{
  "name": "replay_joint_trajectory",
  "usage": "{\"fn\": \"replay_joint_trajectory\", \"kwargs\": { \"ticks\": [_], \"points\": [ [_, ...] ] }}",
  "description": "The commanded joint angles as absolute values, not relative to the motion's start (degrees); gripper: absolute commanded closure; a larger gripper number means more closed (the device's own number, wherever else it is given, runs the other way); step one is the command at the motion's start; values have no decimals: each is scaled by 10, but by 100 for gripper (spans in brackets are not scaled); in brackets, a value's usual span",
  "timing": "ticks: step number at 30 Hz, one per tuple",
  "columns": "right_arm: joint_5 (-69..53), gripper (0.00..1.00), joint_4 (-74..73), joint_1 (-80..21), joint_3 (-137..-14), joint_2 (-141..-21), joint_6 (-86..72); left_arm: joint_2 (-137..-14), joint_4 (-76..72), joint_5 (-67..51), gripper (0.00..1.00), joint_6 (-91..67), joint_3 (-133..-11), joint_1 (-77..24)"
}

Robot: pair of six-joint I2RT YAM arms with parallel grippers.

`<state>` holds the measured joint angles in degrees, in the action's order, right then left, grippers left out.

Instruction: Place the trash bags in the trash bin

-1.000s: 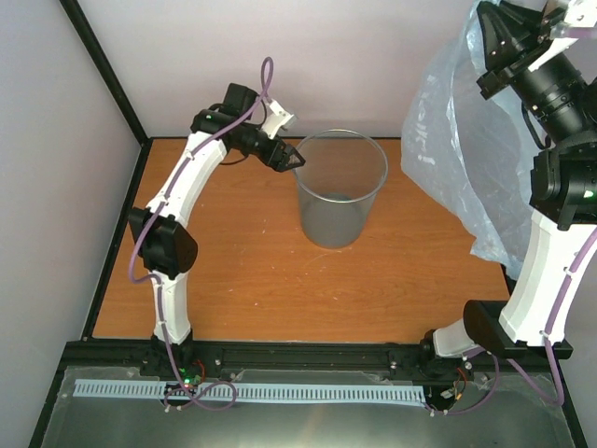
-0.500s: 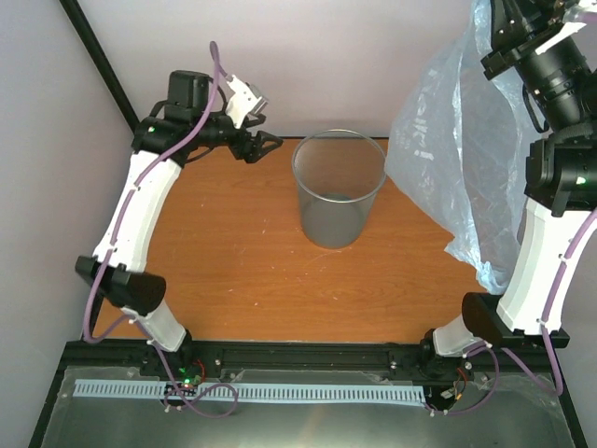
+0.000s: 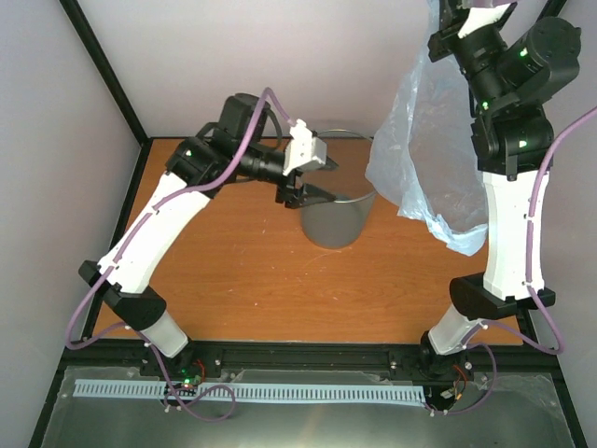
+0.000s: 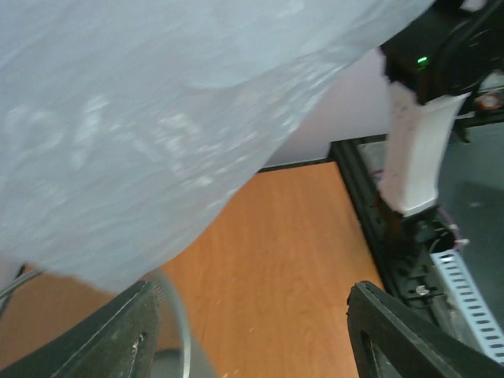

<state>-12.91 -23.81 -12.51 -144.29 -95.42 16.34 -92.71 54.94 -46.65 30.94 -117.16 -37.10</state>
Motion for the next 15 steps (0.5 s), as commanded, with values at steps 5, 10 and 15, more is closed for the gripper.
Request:
{"fn": "replay_joint_trajectory", "kwargs": {
  "ticks": [5, 10, 15],
  "points": [
    [20, 97, -171, -171, -1453, -966, 229, -887, 446, -520, 35, 312, -1103, -418],
    [70, 97, -159, -180, -1453, -979, 248, -894, 323, -526, 39, 216, -1077, -439],
    [100, 97, -147, -185, -1458, -991, 263, -873, 151, -395, 25, 128, -1014, -482]
  ]
}}
